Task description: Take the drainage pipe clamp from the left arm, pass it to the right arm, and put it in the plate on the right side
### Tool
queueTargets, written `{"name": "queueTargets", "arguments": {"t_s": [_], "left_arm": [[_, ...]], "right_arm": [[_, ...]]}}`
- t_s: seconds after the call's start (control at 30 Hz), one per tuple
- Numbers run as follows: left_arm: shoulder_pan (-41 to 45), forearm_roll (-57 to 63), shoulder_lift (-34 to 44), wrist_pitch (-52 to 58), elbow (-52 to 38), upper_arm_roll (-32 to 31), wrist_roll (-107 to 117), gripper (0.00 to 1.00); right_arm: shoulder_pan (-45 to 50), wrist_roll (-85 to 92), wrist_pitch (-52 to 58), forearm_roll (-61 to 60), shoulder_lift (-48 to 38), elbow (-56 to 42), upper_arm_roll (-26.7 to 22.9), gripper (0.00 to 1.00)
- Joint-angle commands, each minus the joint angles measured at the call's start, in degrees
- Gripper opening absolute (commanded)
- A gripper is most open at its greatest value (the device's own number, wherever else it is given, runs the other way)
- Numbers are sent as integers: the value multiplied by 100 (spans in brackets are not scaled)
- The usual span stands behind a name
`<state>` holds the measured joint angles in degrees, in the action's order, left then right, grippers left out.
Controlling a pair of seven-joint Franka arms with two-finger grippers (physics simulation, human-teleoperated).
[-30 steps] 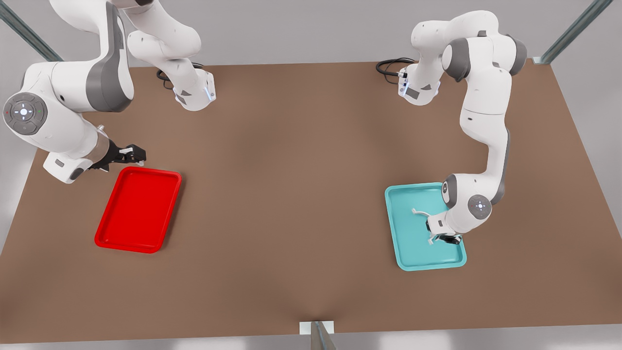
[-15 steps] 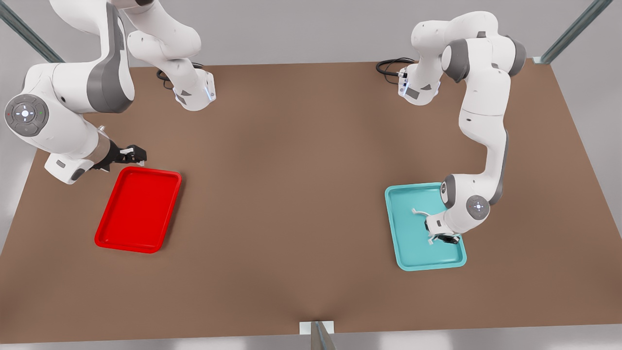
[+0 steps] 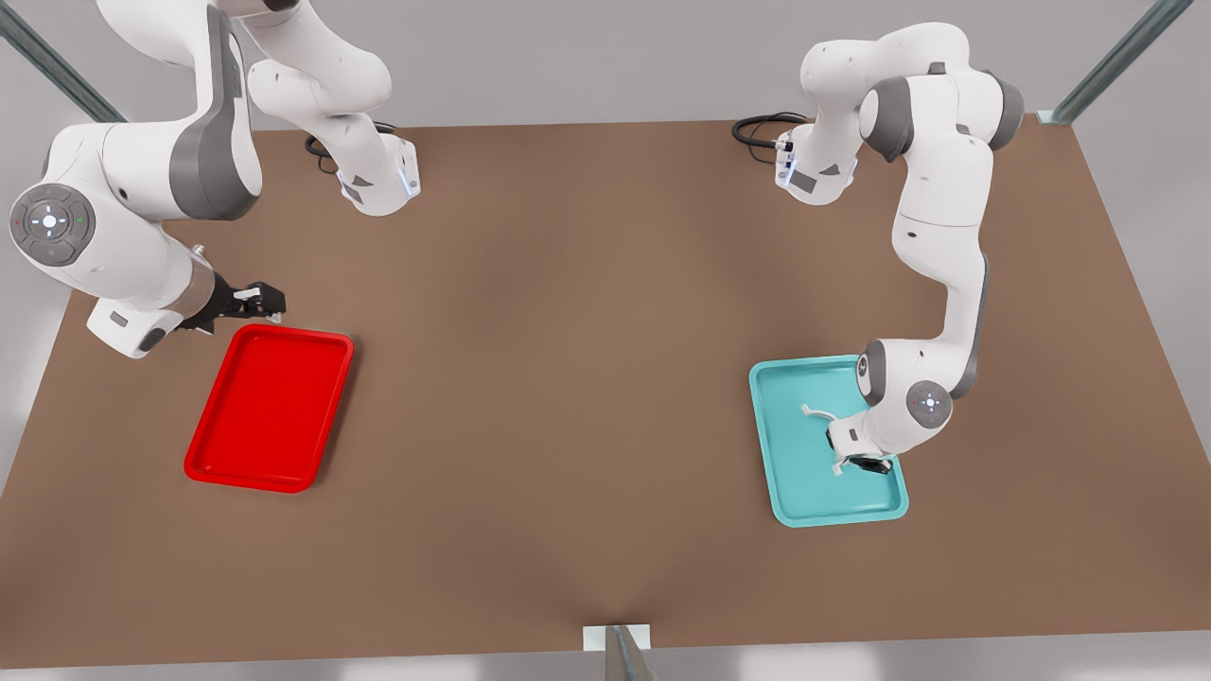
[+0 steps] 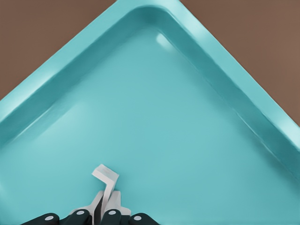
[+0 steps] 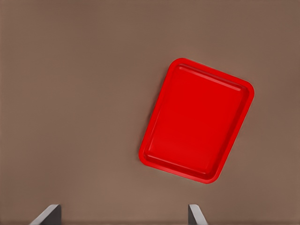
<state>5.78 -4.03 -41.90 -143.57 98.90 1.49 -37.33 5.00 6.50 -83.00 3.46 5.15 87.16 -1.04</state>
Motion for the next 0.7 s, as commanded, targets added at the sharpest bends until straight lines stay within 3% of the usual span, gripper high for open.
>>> {"name": "queueTargets", "arguments": {"t_s": [0.0, 0.07, 0.43, 0.67], "left_arm": [[2, -1, 6, 4, -3, 0, 33, 26], [2, -1, -3, 4, -3, 0, 33, 21], [28, 7, 67, 364, -29, 0, 279, 21], [520, 51, 744, 1639, -38, -9, 2458, 21]], "right_arm": [[0, 9, 3, -3, -5, -6, -1, 100], [0, 9, 3, -3, -5, 3, -1, 100], [0, 9, 3, -3, -5, -6, -1, 100], [0, 9, 3, -3, -5, -6, -1, 100]]}}
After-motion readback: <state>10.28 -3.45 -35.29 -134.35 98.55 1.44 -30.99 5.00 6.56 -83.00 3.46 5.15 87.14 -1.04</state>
